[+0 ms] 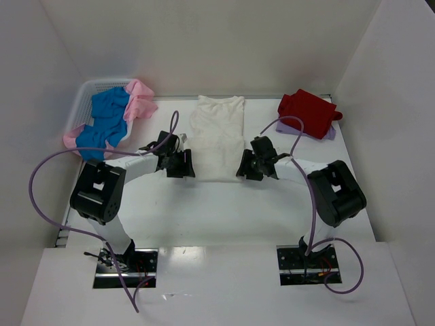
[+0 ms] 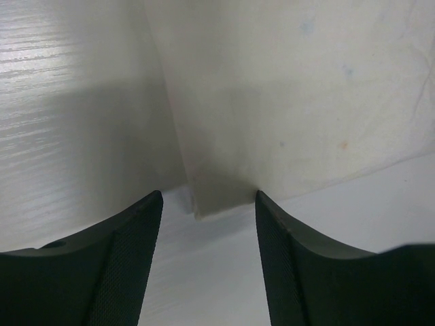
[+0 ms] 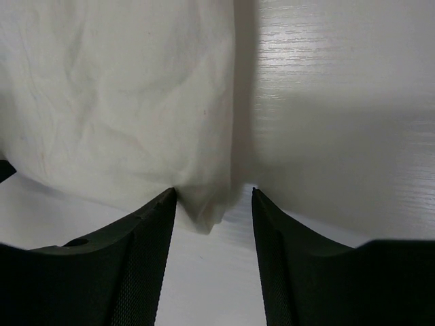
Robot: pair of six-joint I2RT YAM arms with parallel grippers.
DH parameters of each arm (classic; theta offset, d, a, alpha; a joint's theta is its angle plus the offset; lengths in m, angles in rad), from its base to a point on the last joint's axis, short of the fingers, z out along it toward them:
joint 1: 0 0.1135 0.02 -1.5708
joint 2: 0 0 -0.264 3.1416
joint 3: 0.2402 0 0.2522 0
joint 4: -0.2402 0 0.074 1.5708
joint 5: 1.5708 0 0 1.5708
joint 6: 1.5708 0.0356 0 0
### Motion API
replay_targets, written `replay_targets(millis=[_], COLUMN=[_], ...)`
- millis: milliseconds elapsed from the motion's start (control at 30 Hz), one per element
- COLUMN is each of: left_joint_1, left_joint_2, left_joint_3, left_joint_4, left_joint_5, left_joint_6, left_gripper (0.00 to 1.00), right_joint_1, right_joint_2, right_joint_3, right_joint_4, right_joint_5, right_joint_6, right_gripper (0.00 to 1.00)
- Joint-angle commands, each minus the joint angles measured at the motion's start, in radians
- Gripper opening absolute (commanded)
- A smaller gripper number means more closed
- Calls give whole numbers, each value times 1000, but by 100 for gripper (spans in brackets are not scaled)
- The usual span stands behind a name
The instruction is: Fold and stack the t-shirts
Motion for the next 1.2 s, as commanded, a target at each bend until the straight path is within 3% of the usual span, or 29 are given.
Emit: replay_targets(millis=[0,233,567,867,1167], left_joint_1=[0,0,-9,-50,-149], left_joint_2=[34,45,54,-50,-185], left_joint_3=[5,-4,-24,-36,-59], left_joint_4=[-8,1,0,-77,-198], left_joint_5=[18,36,38,38,29], left_joint_6=[-16,-25,-34,-34,-101], left_gripper=[63,47,15,0,0], right_joint_1=[-2,-2,-2,-2,18], right_joint_2=[16,16,0,-139,-263], right_joint_3=[35,26,-14,-94,-134], right_joint_4=[53,60,72,18,-83], right_joint_5=[-5,-5,-21,-33,-51], right_joint_6=[13,22,33,51,60], right_gripper=[51,31,0,0,0])
